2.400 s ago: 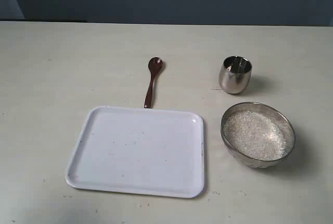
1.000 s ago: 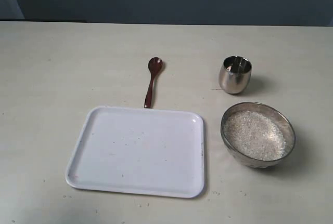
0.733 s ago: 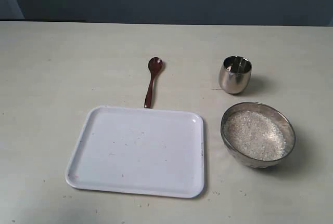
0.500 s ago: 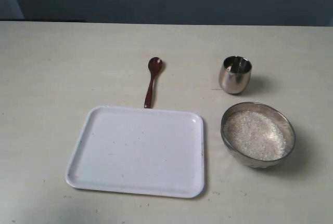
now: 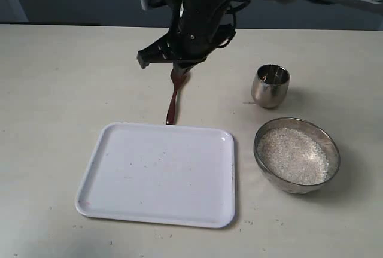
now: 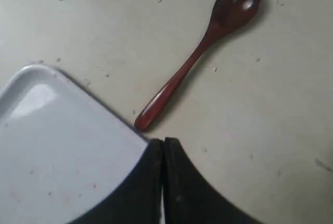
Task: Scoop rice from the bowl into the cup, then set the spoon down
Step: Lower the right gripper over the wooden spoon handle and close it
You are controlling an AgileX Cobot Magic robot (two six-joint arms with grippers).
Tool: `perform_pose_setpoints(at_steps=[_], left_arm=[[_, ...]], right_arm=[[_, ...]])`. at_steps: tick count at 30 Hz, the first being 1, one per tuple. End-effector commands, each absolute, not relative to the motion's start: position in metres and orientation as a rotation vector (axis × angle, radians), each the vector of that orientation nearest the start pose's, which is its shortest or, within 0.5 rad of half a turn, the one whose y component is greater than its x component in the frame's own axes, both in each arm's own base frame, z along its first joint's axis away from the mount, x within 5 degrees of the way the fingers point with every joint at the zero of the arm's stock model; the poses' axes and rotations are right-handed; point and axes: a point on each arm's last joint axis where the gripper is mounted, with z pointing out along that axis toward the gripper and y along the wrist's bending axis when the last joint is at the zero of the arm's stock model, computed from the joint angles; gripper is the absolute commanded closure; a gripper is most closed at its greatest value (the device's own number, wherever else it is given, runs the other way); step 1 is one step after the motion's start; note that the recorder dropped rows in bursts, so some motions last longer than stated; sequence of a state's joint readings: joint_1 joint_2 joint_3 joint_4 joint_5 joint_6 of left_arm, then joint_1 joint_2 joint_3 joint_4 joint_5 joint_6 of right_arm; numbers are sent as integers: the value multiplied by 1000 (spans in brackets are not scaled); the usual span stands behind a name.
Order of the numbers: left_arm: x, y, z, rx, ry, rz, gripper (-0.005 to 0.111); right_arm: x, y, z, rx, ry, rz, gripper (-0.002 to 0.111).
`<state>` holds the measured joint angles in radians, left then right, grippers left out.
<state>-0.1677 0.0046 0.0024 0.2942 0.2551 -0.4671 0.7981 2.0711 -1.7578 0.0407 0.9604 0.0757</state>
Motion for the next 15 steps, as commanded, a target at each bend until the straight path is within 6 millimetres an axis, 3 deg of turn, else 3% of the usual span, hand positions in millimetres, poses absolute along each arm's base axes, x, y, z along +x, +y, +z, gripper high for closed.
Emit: perform_pose_setpoints(at_steps=[1, 5, 12, 15], left_arm=[[56, -3, 192, -56, 1721, -199, 106], [56, -3, 192, -56, 1721, -199, 106], [56, -3, 192, -56, 1721, -199, 106], [56, -3, 192, -56, 1721, -199, 106]], right_arm=[[335, 347, 222, -960, 2625, 266, 109], [344, 357, 215, -961, 2627, 265, 103], [354, 361, 181, -913, 2703, 185, 69], [357, 359, 164, -867, 2744, 125, 67]])
